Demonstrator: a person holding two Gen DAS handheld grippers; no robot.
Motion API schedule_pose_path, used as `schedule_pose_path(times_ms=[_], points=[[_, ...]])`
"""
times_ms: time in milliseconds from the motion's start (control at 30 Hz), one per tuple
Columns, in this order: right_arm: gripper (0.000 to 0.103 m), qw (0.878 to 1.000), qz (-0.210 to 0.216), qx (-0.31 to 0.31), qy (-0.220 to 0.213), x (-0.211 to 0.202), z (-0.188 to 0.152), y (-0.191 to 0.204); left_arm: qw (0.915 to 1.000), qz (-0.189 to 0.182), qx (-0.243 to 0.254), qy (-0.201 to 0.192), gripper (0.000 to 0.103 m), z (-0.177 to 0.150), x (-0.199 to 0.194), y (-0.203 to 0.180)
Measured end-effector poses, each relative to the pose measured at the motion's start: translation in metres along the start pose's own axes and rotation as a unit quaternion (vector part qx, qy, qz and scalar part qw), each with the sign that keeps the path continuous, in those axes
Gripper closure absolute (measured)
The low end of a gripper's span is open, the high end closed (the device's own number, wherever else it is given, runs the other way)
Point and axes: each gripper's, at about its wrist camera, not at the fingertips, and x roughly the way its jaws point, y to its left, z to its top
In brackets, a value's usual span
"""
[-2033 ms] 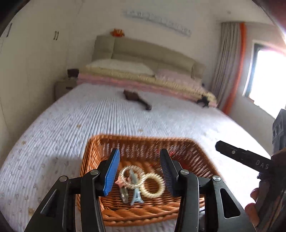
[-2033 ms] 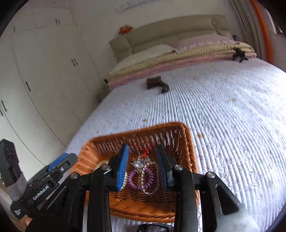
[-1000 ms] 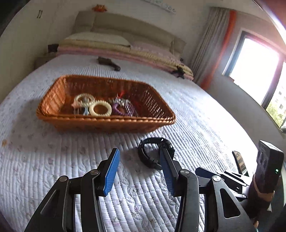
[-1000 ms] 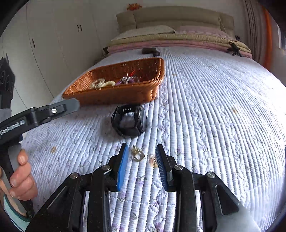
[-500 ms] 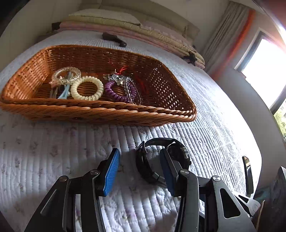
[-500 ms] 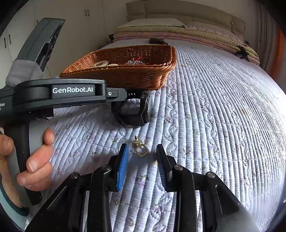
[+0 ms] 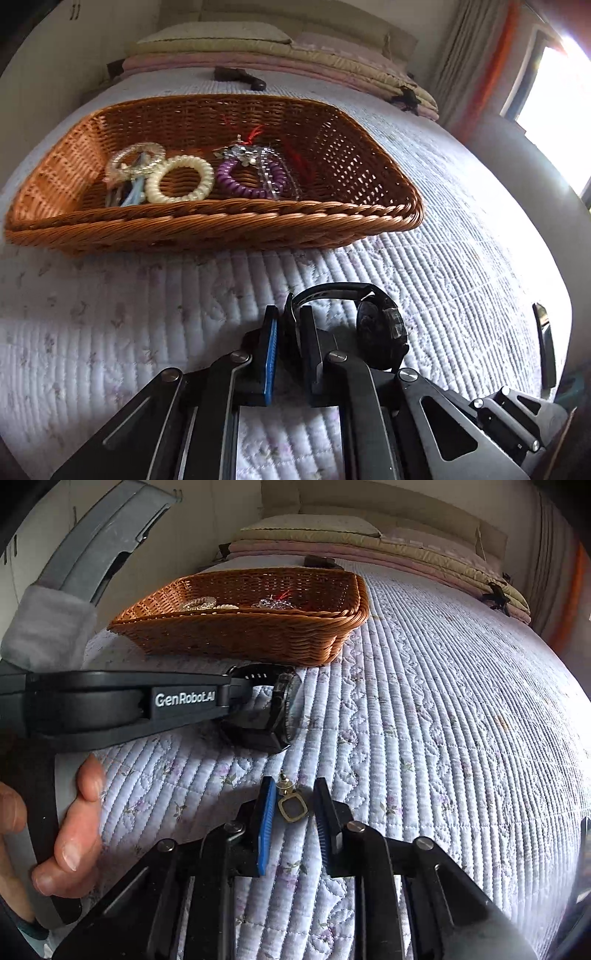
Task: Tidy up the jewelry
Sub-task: 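Grasp the black watch strap with the left tool while the right tool grasps the small gold charm, then carry the watch and charm into the wicker basket and open both tools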
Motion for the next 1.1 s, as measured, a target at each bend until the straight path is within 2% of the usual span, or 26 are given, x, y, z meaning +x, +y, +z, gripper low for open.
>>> schedule_pose_path(times_ms=[233, 467, 600, 700, 933, 1100], points=[[0.088, 1.000, 0.008, 0.011, -0.006, -0.004, -0.002, -0.006, 0.9993, 0.025, -0.027, -0.007, 0.094, -0.036, -0.040, 0.038], [0.088, 1.000, 0.003, 0.008, 0.001, -0.003, -0.001, -0.004, 0.9989, 0.044, -0.011, -0.007, 0.093, -0.060, -0.072, 0.062], [0.087, 1.000, -0.026, -0.010, 0.003, -0.002, -0.001, 0.006, 0.9993, 0.034, -0.012, -0.007, 0.093, -0.072, -0.079, 0.070], [0.087, 0.999, -0.037, -0.016, 0.005, 0.000, 0.000, 0.011, 0.9992, 0.039, -0.002, -0.010, 0.088, -0.076, -0.077, 0.067], [0.091, 0.999, -0.041, -0.009, -0.001, -0.002, -0.002, 0.010, 0.9993, 0.034, -0.009, -0.017, 0.088, -0.080, -0.074, 0.066], [0.092, 1.000, -0.017, 0.003, -0.023, -0.013, -0.003, 0.004, 0.9990, 0.030, -0.002, -0.033, 0.093, -0.084, -0.078, 0.063]])
